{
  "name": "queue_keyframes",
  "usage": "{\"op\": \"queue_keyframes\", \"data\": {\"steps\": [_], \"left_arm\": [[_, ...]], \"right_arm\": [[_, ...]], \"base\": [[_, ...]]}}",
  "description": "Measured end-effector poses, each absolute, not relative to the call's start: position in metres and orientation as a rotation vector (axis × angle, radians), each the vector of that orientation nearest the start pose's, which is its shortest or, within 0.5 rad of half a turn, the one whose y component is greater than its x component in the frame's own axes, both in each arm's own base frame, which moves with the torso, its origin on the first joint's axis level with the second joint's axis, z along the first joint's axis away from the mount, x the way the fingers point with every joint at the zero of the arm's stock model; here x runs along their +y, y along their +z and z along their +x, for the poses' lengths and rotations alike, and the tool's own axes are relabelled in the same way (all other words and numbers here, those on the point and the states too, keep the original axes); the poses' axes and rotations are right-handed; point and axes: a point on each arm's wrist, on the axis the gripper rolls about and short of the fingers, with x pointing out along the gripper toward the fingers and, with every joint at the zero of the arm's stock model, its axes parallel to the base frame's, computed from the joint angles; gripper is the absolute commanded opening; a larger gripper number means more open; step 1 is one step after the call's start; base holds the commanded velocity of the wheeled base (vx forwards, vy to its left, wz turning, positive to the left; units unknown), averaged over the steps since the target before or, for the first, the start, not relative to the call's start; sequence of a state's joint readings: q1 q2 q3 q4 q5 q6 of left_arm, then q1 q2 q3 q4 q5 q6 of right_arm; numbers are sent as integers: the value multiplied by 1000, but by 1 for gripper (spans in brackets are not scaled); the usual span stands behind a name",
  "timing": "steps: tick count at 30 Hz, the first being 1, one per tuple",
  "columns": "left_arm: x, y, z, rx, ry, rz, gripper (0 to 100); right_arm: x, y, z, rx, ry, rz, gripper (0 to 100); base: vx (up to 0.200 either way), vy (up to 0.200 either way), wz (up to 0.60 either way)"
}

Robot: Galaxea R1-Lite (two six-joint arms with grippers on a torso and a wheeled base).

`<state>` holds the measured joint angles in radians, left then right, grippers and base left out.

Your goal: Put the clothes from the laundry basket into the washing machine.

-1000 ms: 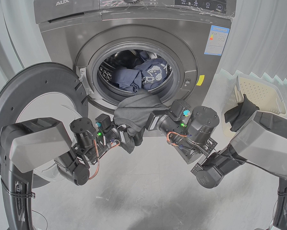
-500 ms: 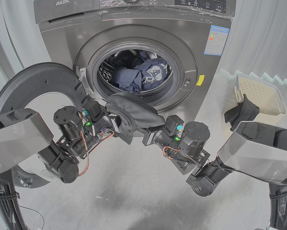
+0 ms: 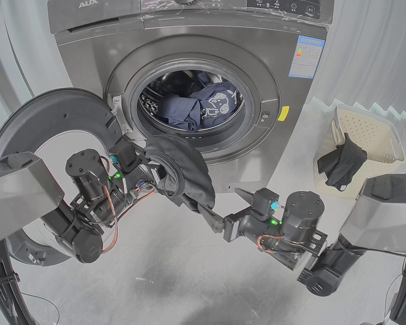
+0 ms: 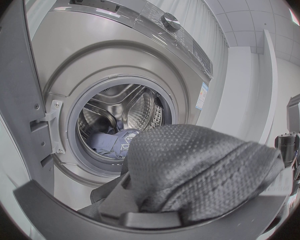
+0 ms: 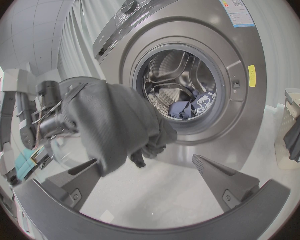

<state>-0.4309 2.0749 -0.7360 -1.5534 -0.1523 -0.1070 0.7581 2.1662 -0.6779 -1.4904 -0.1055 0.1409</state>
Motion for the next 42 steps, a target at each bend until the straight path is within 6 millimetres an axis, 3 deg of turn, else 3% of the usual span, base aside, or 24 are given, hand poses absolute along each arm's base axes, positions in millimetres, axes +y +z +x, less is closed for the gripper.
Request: {"op": "queue_keyframes", "data": {"steps": [6,10,21,42], "left_arm": [[-146,135,312,-174,-588,-121,0],[-141,133,300,-149,-585,-96,0],[-136,124,278,-100,-596,-14,0],[-145,118,275,-81,-629,-13,0]], "right_arm": [[209,87,220,126,683,83,100],[189,97,205,121,675,81,100],[147,104,223,106,515,97,100],[152,101,220,121,504,105,100]], "base": [[0,0,0],[0,0,0],[0,0,0],[190,0,0]]}}
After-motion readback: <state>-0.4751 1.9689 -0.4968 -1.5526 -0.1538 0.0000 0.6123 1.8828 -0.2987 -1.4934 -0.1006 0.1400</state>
